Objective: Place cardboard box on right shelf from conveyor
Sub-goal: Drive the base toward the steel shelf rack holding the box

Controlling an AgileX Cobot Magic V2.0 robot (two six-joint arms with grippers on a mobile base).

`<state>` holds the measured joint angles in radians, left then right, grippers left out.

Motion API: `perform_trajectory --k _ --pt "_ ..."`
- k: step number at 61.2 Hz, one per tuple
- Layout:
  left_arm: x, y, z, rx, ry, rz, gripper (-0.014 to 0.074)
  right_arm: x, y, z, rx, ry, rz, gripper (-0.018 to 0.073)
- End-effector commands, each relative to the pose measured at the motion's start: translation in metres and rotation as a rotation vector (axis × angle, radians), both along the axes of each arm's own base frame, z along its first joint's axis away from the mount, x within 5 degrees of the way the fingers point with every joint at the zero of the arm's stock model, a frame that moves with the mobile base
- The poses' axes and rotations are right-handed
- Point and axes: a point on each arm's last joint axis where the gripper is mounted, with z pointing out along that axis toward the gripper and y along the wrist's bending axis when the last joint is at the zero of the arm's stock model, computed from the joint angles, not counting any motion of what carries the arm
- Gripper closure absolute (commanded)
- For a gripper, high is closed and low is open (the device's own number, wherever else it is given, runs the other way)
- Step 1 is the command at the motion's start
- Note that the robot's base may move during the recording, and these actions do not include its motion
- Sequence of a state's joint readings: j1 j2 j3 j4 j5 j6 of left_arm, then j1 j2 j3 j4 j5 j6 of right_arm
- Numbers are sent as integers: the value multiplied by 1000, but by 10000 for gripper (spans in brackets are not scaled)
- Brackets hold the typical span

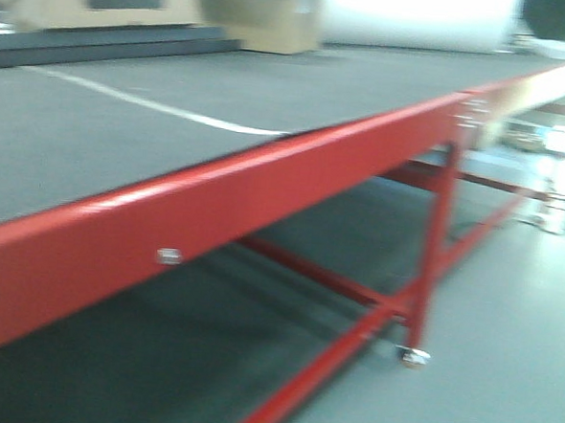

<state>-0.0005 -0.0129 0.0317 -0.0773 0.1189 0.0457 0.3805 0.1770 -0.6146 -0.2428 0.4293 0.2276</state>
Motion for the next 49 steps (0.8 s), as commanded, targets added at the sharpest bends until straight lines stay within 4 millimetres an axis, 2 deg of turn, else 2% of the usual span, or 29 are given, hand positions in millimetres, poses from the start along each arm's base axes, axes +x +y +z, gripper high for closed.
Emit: perform_trajectory --k 1,49 --pt "-1 0 5 -6 -90 3 713 -4 0 19 8 -132 4 282" --pt "-1 0 5 -6 -90 3 713 -4 0 19 9 -133 4 282"
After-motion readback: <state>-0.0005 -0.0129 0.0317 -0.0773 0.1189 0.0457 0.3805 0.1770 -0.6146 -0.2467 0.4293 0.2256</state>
